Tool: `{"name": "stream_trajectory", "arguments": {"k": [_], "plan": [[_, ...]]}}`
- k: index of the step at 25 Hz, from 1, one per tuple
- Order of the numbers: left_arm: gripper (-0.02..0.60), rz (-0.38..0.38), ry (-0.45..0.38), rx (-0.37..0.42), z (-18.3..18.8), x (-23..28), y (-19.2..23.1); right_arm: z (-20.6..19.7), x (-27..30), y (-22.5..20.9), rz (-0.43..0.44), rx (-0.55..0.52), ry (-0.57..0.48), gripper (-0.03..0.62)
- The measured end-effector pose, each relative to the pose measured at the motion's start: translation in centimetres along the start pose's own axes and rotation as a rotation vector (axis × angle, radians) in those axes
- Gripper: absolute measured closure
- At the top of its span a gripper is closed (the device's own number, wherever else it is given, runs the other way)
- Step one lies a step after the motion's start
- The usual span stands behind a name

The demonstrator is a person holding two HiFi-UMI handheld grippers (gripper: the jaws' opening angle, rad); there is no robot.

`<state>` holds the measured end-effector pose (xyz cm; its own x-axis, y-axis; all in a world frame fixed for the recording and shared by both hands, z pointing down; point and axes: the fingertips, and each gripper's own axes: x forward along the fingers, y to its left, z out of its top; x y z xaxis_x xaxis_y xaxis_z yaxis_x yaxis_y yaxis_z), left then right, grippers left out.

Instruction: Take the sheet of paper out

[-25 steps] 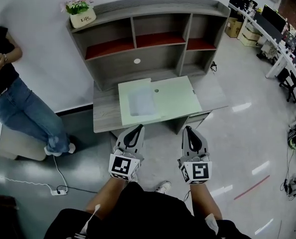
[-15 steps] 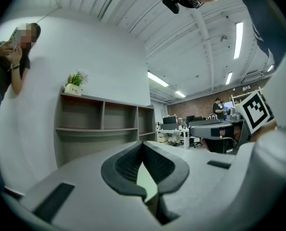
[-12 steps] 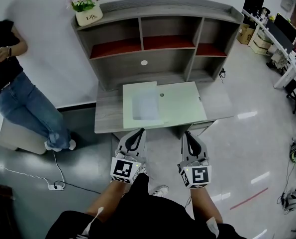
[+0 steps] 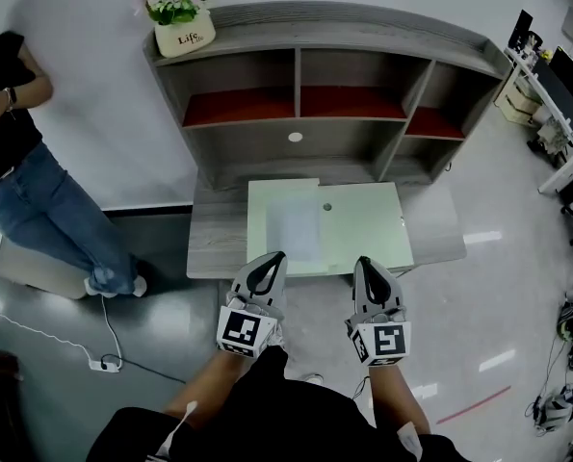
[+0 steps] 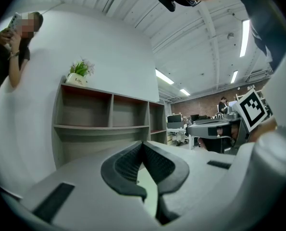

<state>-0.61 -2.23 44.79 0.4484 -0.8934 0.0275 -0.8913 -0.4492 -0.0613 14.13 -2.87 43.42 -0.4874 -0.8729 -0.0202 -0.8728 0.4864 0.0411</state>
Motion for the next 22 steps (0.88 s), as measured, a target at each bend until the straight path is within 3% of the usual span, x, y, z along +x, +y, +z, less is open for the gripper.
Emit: {"name": "stream_trajectory", "arguments": {"k": [14,22], "plan": [[0.575,0.023,0.000,-0.028,-0.1,5.1,10.2,0.9,11.8,1.7,0.044,-0.028,0.010,0.571],[0.575,0.014,-0.023,-0.042,0.0,5.7,13.5,0.7,14.8,3.2,0.046,-0.043,0.023,0.571]]}}
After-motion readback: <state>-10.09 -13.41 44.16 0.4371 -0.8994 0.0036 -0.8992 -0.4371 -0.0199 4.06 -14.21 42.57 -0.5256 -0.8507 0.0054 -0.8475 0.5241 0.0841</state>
